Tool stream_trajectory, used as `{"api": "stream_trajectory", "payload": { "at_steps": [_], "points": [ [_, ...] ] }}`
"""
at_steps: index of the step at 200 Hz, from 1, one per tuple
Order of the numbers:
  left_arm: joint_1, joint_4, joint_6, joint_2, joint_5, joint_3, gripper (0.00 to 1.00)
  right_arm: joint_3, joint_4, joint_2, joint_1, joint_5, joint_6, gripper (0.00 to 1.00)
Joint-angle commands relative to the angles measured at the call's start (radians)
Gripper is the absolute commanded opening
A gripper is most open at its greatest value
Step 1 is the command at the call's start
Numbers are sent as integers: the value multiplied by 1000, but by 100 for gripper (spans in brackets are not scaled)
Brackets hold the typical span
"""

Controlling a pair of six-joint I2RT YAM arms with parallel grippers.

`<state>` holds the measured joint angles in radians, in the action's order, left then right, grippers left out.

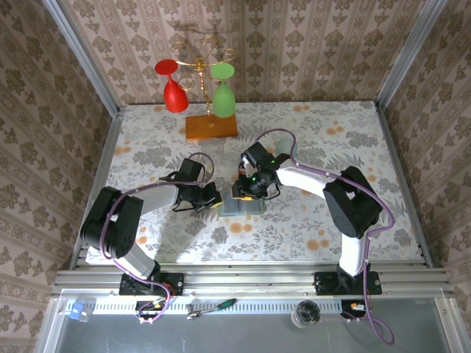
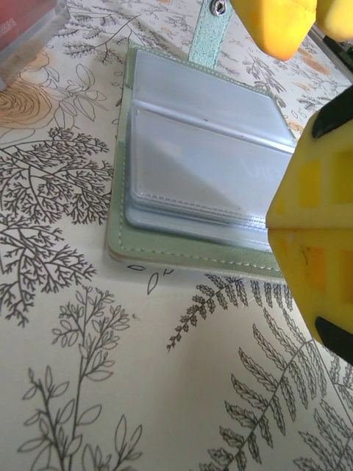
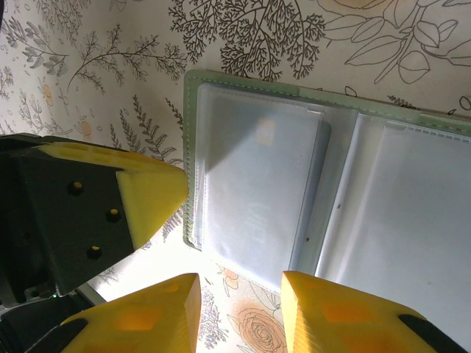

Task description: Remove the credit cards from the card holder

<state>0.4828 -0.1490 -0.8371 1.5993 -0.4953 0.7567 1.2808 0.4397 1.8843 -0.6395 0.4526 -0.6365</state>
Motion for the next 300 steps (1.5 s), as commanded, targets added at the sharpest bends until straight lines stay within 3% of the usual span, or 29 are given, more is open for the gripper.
{"api": "stream_trajectory", "payload": {
  "at_steps": [1, 300],
  "points": [
    [-6, -18, 4, -5, 14, 1, 0, 19, 0, 25, -5, 21, -8, 34],
    [-3, -60, 12, 35, 1, -14, 0, 50, -49, 98, -17, 99, -52, 37]
  ]
}}
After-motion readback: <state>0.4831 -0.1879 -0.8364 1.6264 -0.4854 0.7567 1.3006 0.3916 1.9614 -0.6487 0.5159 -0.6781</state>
